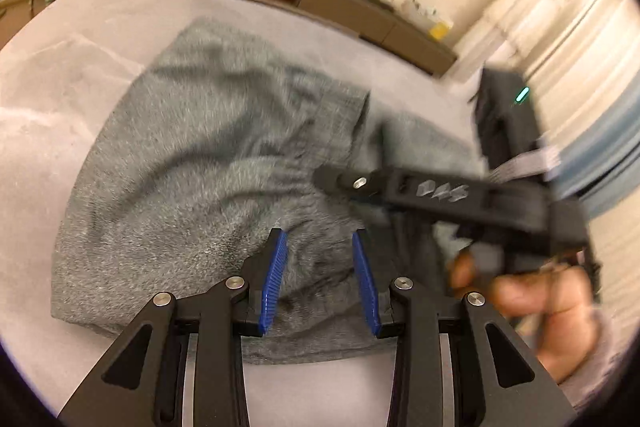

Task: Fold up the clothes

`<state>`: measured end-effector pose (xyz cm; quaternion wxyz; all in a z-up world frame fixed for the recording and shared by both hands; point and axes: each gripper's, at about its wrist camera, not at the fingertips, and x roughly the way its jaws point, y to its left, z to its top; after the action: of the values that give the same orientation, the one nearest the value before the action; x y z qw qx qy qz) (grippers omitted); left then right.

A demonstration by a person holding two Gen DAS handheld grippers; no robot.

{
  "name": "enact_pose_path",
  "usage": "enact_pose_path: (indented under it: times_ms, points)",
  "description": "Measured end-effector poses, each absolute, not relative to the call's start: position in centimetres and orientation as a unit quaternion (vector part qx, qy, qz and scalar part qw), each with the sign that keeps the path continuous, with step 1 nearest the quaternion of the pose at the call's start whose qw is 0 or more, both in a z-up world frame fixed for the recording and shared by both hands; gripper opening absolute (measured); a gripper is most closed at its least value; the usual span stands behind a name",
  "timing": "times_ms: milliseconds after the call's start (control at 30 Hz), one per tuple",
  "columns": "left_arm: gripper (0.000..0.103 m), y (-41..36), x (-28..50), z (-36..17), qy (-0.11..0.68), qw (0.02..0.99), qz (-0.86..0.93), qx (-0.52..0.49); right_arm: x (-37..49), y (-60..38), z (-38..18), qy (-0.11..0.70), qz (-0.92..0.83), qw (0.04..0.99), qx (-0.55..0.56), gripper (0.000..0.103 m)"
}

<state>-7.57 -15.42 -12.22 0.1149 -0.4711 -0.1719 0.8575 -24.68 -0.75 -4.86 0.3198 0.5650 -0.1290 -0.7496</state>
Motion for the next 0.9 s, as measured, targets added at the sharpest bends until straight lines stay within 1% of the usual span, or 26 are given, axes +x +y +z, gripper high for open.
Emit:
enact_pose_path:
  times_ms: [33,133,233,300,333,367,400,433,467,500,567,600,667,700,733,767,833,900]
  points:
    - [0.036,-15.6,-7.6,-12.6,-0.171,0.106,0.855,-0.477,-24.5,-0.9,-4.6,-0.118,-0.745,0.324,0.570,0.035]
    - [0.036,-16.7,-6.9,-11.7,-0.192,0.093,0.860,-0.464,-24.0,-0.3,-2.0,-0.069,-0.771,0.303,0.556,0.040]
    - [0.036,-17.9,-5.3,-8.5,-0.192,0.094,0.888,-0.406,-23.9,0.6,2.5,-0.063,-0.821,0.291,0.487,0.040]
    - [0.036,-18.7,-5.2,-8.3,-0.187,0.075,0.894,-0.401,-24.3,-0.5,3.8,-0.045,-0.826,0.304,0.473,0.040]
    - [0.036,-19.0,-5.6,-9.0,-0.189,0.066,0.889,-0.411,-24.9,-1.3,3.6,-0.032,-0.820,0.313,0.477,0.040]
    - [0.036,-19.3,-6.3,-10.0,-0.194,0.057,0.881,-0.428,-25.9,-2.0,2.7,-0.019,-0.811,0.317,0.491,0.039]
    - [0.035,-19.5,-6.8,-11.2,-0.193,0.044,0.873,-0.446,-27.1,-2.9,1.4,-0.007,-0.801,0.315,0.510,0.035]
    - [0.035,-19.6,-7.3,-12.6,-0.189,0.026,0.864,-0.466,-28.4,-3.9,-0.3,0.011,-0.790,0.306,0.531,0.027]
    - [0.032,-19.7,-7.6,-13.3,-0.185,0.018,0.861,-0.474,-29.9,-5.3,-2.5,0.035,-0.781,0.286,0.553,0.025]
    - [0.031,-19.8,-7.7,-13.7,-0.181,0.016,0.861,-0.474,-30.8,-6.2,-3.3,0.044,-0.780,0.277,0.560,0.021]
    - [0.031,-19.7,-7.7,-13.5,-0.173,0.012,0.861,-0.478,-31.4,-6.1,-3.0,0.040,-0.784,0.275,0.555,0.021]
    - [0.031,-19.4,-7.4,-13.1,-0.176,0.015,0.862,-0.475,-31.1,-5.4,-2.2,0.029,-0.782,0.284,0.554,0.025]
    - [0.032,-18.7,-6.5,-11.4,-0.183,0.049,0.871,-0.454,-30.3,-3.6,-0.5,0.005,-0.783,0.300,0.546,0.027]
    - [0.034,-17.7,-6.2,-10.1,-0.182,0.078,0.879,-0.435,-29.4,-1.4,0.8,-0.014,-0.795,0.302,0.525,0.036]
    - [0.035,-16.4,-5.9,-9.0,-0.175,0.107,0.886,-0.416,-28.2,1.4,2.1,-0.036,-0.810,0.299,0.503,0.052]
    - [0.039,-15.0,-5.6,-8.4,-0.160,0.134,0.890,-0.405,-26.9,4.2,2.8,-0.052,-0.822,0.291,0.486,0.057]
    - [0.040,-11.7,-5.4,-8.0,-0.121,0.179,0.892,-0.398,-24.6,9.6,3.1,-0.070,-0.841,0.265,0.466,0.058]
    - [0.040,-9.2,-6.2,-9.1,-0.086,0.185,0.887,-0.415,-22.2,13.8,1.6,-0.069,-0.849,0.239,0.466,0.057]
